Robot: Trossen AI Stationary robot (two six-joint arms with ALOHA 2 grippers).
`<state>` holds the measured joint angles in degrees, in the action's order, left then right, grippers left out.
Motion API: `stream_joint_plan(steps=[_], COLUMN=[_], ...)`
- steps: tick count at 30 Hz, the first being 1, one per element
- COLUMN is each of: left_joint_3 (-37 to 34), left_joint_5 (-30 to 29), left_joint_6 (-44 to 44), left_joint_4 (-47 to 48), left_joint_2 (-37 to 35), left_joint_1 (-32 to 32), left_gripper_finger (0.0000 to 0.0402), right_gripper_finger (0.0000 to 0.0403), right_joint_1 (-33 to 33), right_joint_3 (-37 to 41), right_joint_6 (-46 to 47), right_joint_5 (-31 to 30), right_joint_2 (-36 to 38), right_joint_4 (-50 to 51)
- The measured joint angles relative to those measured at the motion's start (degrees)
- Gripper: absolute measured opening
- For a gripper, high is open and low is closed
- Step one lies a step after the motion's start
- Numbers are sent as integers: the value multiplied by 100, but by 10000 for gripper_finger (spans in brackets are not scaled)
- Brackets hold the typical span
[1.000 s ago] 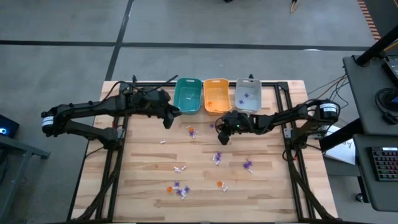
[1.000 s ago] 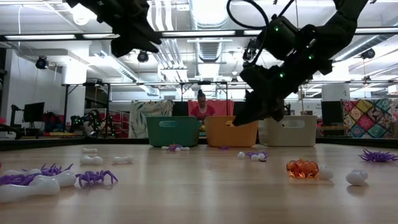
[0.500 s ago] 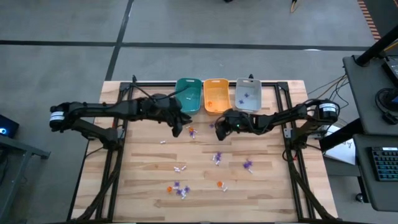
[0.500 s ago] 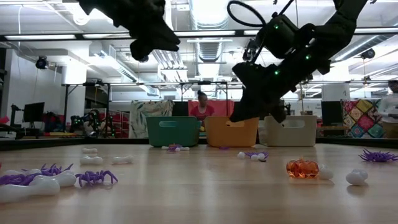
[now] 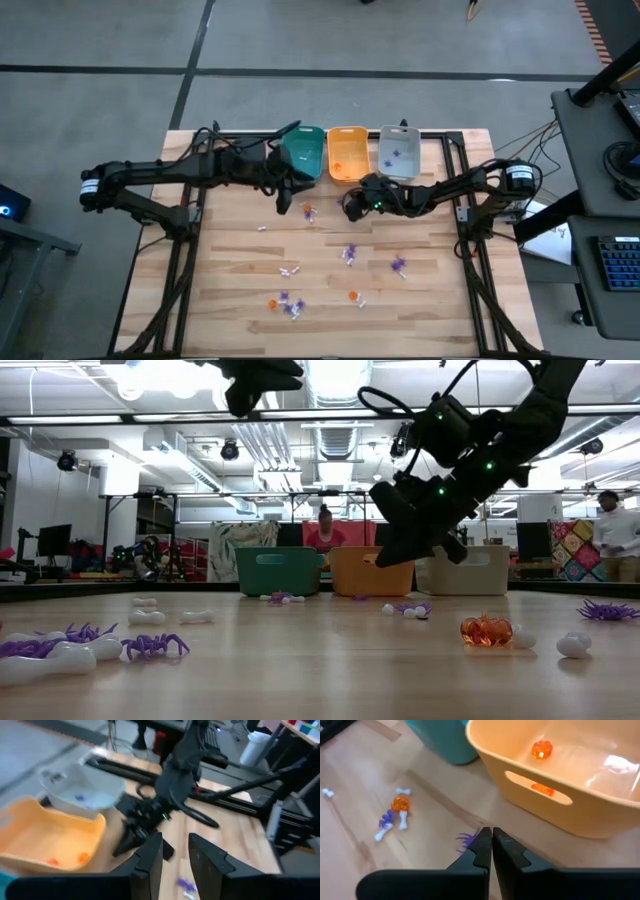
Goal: Sort Halloween decoration
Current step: Put the purple spider toy into the gray bin
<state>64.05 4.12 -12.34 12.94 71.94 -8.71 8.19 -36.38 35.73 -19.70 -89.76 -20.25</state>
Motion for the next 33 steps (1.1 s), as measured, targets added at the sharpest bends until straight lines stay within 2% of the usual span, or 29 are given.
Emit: stream_joint_plan(steps=[7, 13, 17, 21, 25, 33], left_joint_3=[-48, -388, -618, -755, -767, -767], left_joint_5=[-856, -1382, -1411, -1410, -1408, -1358], left_joint_6=[453, 861, 1055, 1052, 1052, 1230], left_joint_4=[103, 128, 57, 2, -110, -615], left_joint_2=[-1, 141, 263, 360, 391, 393], left_joint_1=[-2, -2, -2, 3, 46, 401], left_gripper_finger=[77, 77, 77, 77, 77, 77], right_gripper_finger=[9, 9, 9, 9, 9, 9], right_joint_1=[0, 11, 13, 11, -72, -155], right_joint_3=[2, 2, 4, 7, 8, 13], right_joint_6=[-493, -1183, -1339, -1504, -1589, -1697], right_joint_5=[135, 162, 45, 576, 837, 920], right_joint_2=[-4, -4, -4, -4, -50, -702], right_joint_4=[30, 31, -17, -353, -447, -841])
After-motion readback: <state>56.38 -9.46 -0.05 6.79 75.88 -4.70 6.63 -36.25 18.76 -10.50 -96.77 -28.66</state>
